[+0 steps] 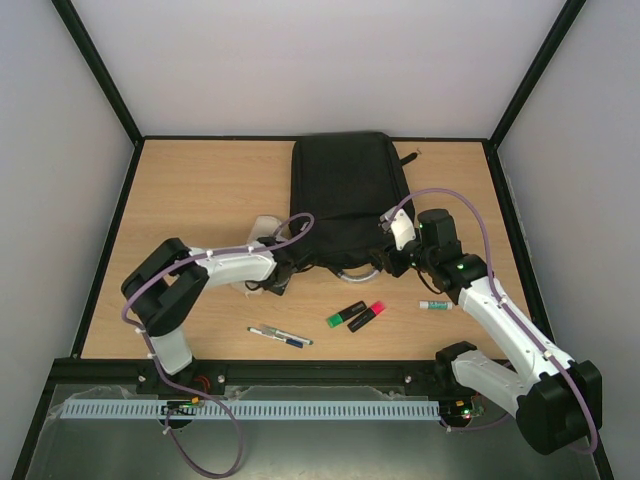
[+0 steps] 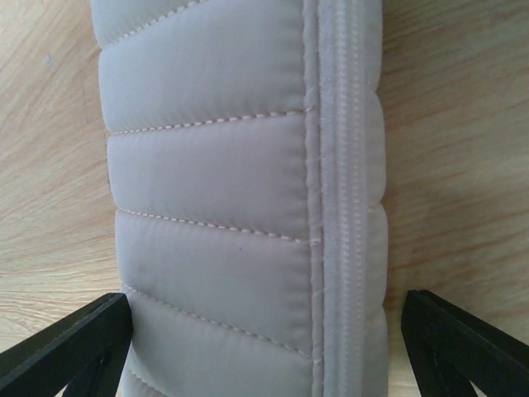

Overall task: Pack the student bag
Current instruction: Pick up the stationery from the center of the board.

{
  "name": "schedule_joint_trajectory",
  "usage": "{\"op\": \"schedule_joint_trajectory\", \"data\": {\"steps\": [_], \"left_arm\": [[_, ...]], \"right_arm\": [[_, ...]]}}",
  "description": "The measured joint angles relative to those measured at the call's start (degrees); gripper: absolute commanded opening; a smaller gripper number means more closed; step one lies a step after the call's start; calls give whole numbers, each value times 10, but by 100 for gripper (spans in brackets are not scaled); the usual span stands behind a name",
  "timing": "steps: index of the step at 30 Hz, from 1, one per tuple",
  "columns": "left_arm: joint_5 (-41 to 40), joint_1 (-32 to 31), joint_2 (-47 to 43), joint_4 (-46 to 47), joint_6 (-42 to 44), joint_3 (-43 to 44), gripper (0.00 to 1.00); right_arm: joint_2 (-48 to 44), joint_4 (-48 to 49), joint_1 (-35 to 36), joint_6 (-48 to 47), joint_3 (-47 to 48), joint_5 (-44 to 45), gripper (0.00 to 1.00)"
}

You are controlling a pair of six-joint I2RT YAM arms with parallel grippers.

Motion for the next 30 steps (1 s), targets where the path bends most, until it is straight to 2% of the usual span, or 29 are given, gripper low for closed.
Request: {"op": "schedule_joint_trajectory", "data": {"steps": [3,9,14,22,26,30], "left_arm": [[-12,-1,15,-5,-1,14,87],[-26,-1,21,-5,-10,15,63],[11,14,-31,2,-1,7,55],[115,57,-140,44,23,-8,51],[207,85,-210,82,34,-35,51],[296,100,-255,127,44,-59,51]], "right_arm": [[0,0,-2,0,0,0,47],[0,0,-3,0,0,0,47],[2,0,-5,0,0,0,47],[15,-4,-5,-13,0,-1,47],[26,-38,-5,-75,8,-2,48],[45,-68,-5,-165,19,29,55]]}}
